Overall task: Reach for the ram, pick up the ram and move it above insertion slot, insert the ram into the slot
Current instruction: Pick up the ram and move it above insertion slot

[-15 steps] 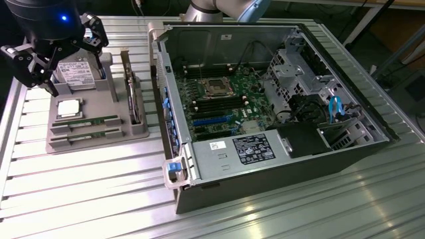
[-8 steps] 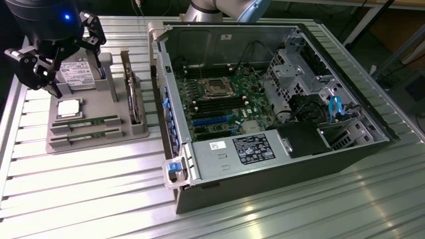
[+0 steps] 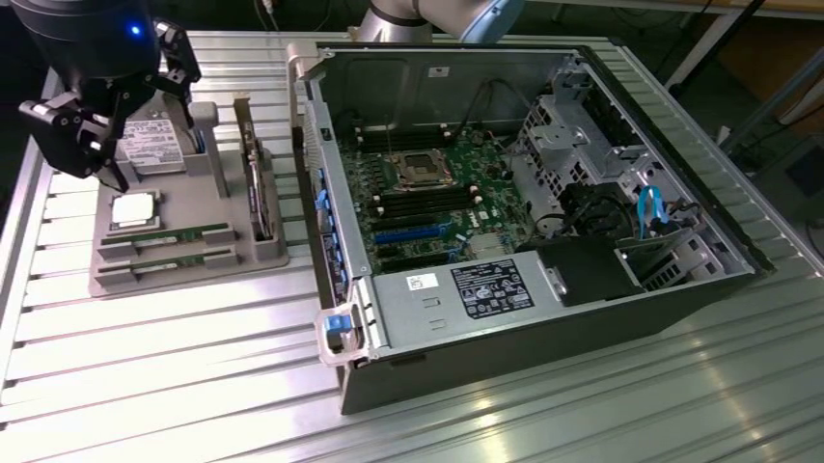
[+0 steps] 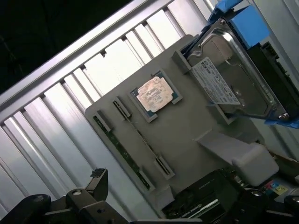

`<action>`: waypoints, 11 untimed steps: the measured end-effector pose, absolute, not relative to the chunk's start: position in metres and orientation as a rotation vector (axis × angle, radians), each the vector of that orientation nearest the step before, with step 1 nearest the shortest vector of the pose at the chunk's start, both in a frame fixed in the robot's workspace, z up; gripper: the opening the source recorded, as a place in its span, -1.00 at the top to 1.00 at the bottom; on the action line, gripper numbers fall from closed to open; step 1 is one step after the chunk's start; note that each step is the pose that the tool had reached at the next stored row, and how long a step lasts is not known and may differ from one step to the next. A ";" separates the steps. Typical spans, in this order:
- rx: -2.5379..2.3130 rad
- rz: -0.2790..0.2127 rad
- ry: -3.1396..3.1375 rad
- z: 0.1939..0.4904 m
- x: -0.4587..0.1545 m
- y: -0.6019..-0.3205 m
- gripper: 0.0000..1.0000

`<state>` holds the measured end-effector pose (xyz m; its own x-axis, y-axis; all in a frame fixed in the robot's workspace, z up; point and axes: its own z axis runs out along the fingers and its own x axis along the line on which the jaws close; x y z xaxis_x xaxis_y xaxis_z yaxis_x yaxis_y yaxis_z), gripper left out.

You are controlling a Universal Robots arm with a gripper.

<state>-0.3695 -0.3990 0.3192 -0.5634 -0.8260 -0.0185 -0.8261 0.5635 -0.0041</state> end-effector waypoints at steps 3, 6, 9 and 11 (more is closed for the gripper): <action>-1.544 0.003 2.708 0.319 -0.369 -0.399 -0.98; -1.626 -0.004 2.661 0.319 -0.370 -0.399 -0.98; -1.736 -0.021 2.600 0.319 -0.369 -0.399 -0.98; -1.809 -0.032 2.555 0.319 -0.369 -0.399 -0.98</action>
<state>-0.3695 -0.3990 0.3187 -0.3324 -0.9431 0.0029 -0.9429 0.3323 -0.0231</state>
